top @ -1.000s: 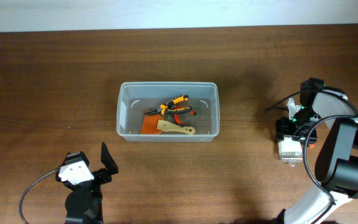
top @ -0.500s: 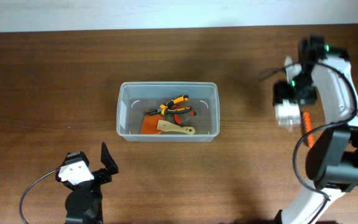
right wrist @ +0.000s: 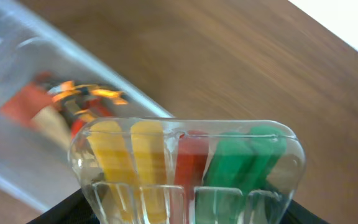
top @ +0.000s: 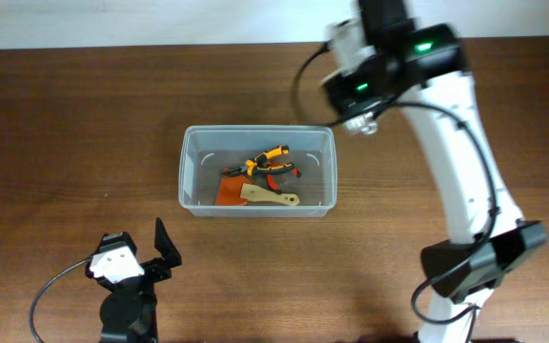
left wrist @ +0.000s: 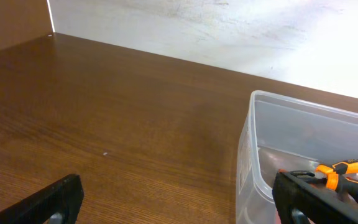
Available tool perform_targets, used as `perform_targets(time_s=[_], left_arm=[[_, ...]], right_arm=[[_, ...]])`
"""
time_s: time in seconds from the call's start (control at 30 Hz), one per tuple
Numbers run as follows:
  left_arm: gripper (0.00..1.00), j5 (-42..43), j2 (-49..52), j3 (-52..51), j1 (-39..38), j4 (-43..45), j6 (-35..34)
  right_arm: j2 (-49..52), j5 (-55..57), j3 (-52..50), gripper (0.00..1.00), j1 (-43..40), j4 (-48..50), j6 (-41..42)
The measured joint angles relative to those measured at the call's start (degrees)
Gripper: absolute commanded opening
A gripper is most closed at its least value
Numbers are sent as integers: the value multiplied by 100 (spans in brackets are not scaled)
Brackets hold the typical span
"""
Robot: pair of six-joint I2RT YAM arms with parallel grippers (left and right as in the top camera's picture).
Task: Pack container
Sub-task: 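Carry the marker pack left into the container and release it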
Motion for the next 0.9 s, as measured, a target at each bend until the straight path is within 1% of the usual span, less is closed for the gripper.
perform_targets(time_s=[0.2,0.23,0.37,0.63,0.77,0.9], left_arm=[[99,0,0,0,0,0,0],[99,0,0,0,0,-2,0],[99,0,0,0,0,0,0],[99,0,0,0,0,-2,0],[99,0,0,0,0,0,0],[99,0,0,0,0,0,0]], right_arm=[[107,-35,0,67,1128,-2,-713],[162,-46,0,64,1283,0,-804],[496,-66,0,63,1751,11,-992],[1493,-66,0,64,2168,101,-1106],[1917,-149,0,64,2197,125,-1110],[2133,-308,0,64,2197,129,-1110]])
